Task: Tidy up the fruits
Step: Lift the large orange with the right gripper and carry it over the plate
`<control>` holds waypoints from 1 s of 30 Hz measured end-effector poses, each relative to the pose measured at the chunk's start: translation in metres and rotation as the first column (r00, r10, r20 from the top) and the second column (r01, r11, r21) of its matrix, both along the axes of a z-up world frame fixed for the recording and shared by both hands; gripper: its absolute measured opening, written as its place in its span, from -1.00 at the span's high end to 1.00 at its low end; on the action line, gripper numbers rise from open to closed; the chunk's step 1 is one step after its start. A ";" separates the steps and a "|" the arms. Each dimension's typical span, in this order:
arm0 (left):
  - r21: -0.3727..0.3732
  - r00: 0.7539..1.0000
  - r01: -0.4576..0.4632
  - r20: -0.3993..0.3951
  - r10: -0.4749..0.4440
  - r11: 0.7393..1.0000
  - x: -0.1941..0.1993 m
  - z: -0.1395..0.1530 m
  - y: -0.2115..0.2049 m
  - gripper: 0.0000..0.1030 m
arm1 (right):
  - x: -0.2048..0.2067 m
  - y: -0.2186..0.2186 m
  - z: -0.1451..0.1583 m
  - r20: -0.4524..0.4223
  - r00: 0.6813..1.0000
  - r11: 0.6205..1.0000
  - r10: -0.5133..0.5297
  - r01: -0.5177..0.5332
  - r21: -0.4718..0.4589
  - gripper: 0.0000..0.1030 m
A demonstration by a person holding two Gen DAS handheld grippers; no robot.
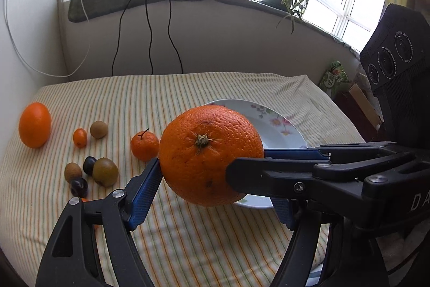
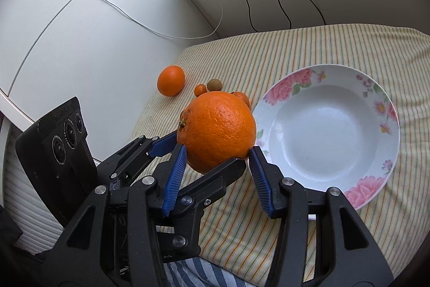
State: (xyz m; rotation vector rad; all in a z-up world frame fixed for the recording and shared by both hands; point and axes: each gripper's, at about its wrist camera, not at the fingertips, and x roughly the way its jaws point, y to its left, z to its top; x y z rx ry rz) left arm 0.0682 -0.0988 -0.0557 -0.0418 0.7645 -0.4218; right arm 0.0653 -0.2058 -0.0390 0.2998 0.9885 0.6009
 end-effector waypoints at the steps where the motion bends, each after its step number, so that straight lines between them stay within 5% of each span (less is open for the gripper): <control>1: 0.006 1.000 0.007 -0.001 -0.007 1.000 0.003 0.000 -0.004 -0.46 | 0.000 -0.006 0.000 -0.002 1.000 1.000 -0.009 0.009 0.003 0.01; 22: 0.071 0.996 0.080 -0.039 -0.077 0.994 0.065 -0.013 -0.059 -0.45 | 0.054 -0.065 -0.016 -0.019 0.992 0.992 -0.127 0.127 0.009 0.04; 30: 0.109 0.995 0.099 -0.007 -0.099 0.989 0.067 -0.004 -0.066 -0.21 | 0.072 -0.068 -0.013 -0.006 0.988 0.988 -0.155 0.155 -0.006 0.06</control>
